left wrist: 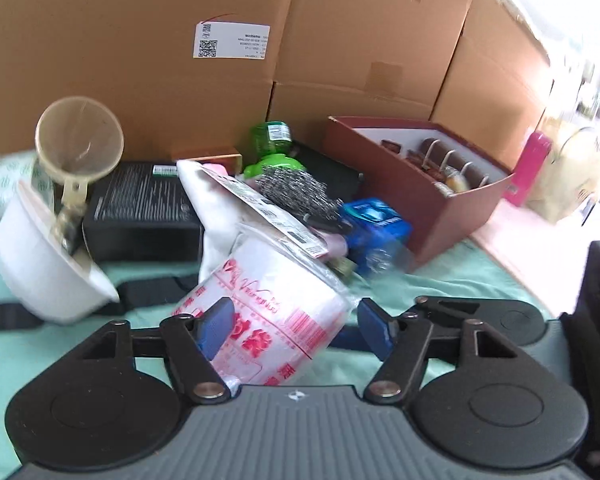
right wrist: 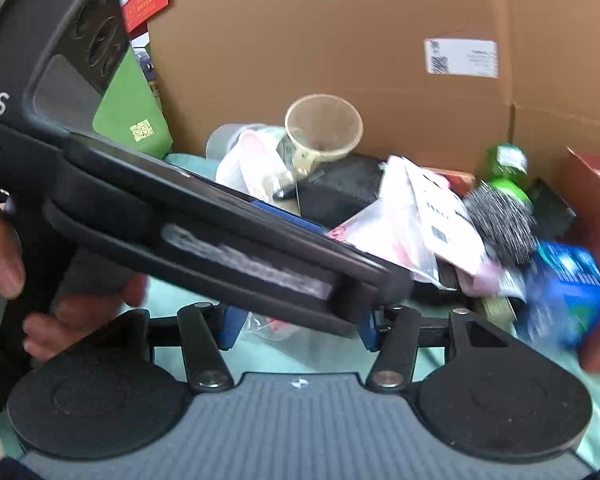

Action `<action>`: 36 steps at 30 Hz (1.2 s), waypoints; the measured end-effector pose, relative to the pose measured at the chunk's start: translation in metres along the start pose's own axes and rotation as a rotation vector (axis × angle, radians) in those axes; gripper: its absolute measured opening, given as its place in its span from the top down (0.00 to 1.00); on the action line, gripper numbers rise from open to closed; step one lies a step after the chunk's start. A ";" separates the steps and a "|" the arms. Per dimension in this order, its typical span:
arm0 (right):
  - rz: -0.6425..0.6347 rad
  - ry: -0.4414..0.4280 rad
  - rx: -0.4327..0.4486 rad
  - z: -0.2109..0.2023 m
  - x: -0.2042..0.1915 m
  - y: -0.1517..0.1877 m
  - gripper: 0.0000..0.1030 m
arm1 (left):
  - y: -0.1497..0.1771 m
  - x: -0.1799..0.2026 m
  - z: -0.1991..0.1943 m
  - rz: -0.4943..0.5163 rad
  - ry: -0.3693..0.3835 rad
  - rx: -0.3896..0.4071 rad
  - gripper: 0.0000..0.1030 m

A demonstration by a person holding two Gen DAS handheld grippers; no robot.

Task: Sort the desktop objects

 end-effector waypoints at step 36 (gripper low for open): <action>-0.125 0.011 -0.082 0.030 0.018 0.007 0.49 | 0.026 -0.033 0.019 -0.231 -0.143 -0.044 0.40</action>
Point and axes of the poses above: each gripper's, at about its wrist camera, not at the fingertips, and z roughly the way its jaws point, x to its right, y to its underside, the point moved 5 cm from there along z, roughly the way its jaws point
